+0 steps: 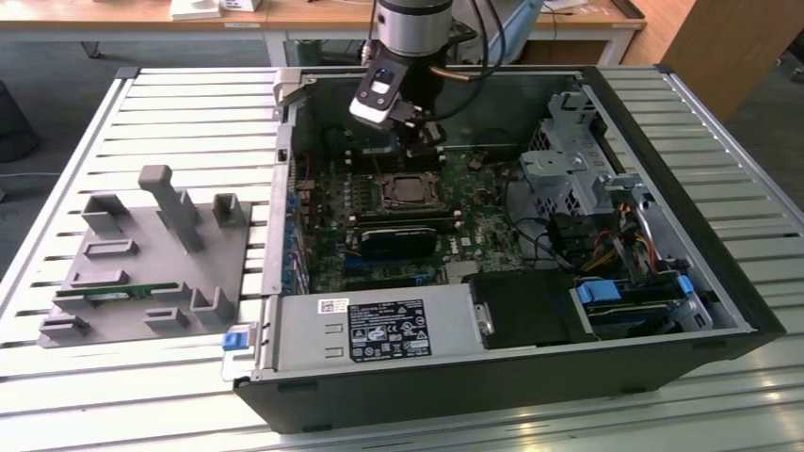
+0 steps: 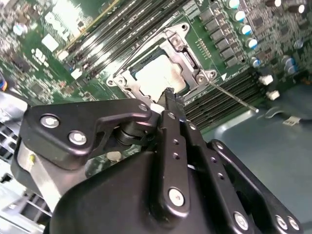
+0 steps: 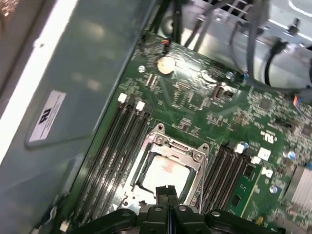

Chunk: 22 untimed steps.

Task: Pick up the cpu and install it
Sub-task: 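Install the first cpu locking lever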

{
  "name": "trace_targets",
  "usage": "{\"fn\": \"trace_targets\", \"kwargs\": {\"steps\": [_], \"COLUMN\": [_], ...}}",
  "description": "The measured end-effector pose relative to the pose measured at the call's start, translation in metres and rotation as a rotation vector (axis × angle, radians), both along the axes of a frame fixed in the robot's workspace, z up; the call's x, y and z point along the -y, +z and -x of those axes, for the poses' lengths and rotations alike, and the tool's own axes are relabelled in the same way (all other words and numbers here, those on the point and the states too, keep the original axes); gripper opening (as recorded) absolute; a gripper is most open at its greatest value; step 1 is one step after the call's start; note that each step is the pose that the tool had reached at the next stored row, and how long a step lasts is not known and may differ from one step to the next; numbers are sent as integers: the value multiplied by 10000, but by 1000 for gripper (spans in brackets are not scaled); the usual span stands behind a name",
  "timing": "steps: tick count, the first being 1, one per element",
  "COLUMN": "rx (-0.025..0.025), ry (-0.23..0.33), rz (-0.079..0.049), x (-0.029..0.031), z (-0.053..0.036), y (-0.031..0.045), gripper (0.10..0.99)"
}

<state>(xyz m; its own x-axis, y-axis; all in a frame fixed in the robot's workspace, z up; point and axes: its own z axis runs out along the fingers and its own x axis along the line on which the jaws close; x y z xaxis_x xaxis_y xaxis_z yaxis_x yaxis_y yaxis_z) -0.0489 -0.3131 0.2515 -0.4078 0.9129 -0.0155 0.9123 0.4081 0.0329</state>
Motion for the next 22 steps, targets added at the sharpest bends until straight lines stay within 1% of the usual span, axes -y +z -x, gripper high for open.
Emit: {"fn": "trace_targets", "kwargs": {"steps": [22], "rx": [-1], "ry": [4002], "rz": [1], "x": [0], "z": [0], "y": [-28], "gripper": [106]}}
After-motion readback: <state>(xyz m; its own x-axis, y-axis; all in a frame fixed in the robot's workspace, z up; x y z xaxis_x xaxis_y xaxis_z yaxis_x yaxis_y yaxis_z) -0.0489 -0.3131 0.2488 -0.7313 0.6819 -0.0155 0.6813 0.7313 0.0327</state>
